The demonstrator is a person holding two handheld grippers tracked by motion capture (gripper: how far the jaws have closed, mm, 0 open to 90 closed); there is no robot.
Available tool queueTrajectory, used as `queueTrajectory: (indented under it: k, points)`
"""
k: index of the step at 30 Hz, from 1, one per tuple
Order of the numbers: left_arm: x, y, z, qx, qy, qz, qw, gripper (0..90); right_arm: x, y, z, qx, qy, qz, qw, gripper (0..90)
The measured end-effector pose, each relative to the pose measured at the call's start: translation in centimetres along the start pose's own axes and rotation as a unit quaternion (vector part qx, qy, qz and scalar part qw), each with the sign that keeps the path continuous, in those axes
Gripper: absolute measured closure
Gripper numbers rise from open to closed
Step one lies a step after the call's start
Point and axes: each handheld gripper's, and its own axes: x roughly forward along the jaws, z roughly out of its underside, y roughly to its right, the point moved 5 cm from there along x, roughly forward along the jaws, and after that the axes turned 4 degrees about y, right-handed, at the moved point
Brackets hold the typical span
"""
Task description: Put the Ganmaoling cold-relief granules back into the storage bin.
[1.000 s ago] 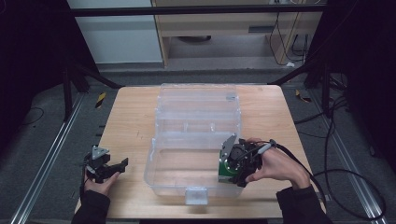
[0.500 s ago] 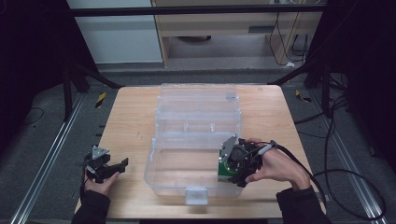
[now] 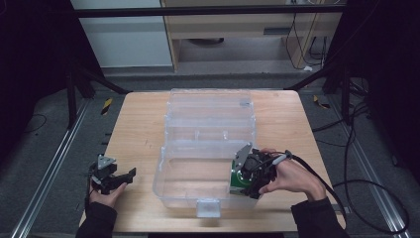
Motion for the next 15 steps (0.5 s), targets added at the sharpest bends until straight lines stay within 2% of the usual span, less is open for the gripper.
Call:
queueTrajectory:
  k: [7, 8, 9, 11, 15]
  points:
    - [0.0, -0.1, 0.0, -0.002, 0.001, 0.001, 1.0000, 22.1, 1.2, 0.1, 0.2, -0.003, -0.010, -0.004, 0.9999, 16.1]
    - [0.0, 0.0, 0.0, -0.001, 0.001, 0.001, 1.0000, 22.1, 1.7, 0.1, 0.5, 0.008, -0.007, -0.008, 0.9999, 16.0]
    - [0.0, 0.0, 0.0, -0.001, 0.001, 0.001, 1.0000, 22.1, 1.7, 0.1, 0.5, 0.008, -0.007, -0.008, 0.9999, 16.0]
    - [0.0, 0.0, 0.0, 0.000, 0.000, 0.001, 1.0000, 22.1, 2.1, 0.1, 0.7, 0.004, -0.005, -0.006, 1.0000, 15.8]
    - [0.0, 0.0, 0.0, 0.000, 0.000, 0.001, 1.0000, 22.1, 2.6, 0.1, 0.7, -0.003, -0.017, -0.006, 0.9998, 15.4]
